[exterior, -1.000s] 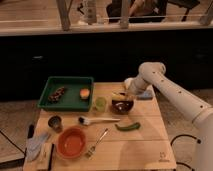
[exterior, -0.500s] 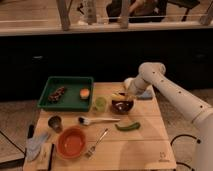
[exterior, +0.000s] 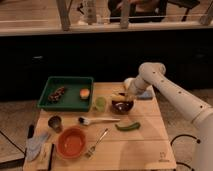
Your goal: Place banana in purple bowl
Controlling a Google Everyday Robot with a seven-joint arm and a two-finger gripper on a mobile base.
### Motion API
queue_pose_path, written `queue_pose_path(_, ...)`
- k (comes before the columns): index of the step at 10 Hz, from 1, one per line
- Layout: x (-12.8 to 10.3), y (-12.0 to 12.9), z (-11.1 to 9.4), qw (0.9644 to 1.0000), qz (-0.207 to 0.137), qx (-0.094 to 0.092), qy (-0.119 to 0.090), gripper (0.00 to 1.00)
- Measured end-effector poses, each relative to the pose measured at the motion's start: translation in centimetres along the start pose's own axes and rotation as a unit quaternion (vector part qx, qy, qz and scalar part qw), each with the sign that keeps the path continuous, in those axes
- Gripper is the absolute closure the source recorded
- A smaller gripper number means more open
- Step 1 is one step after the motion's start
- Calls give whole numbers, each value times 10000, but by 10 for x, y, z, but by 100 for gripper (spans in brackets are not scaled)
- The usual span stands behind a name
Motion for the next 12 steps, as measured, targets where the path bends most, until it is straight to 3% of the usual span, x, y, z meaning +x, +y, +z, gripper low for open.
queue_pose_path(12,-3,4,3,10000,-49,-43,-42,96)
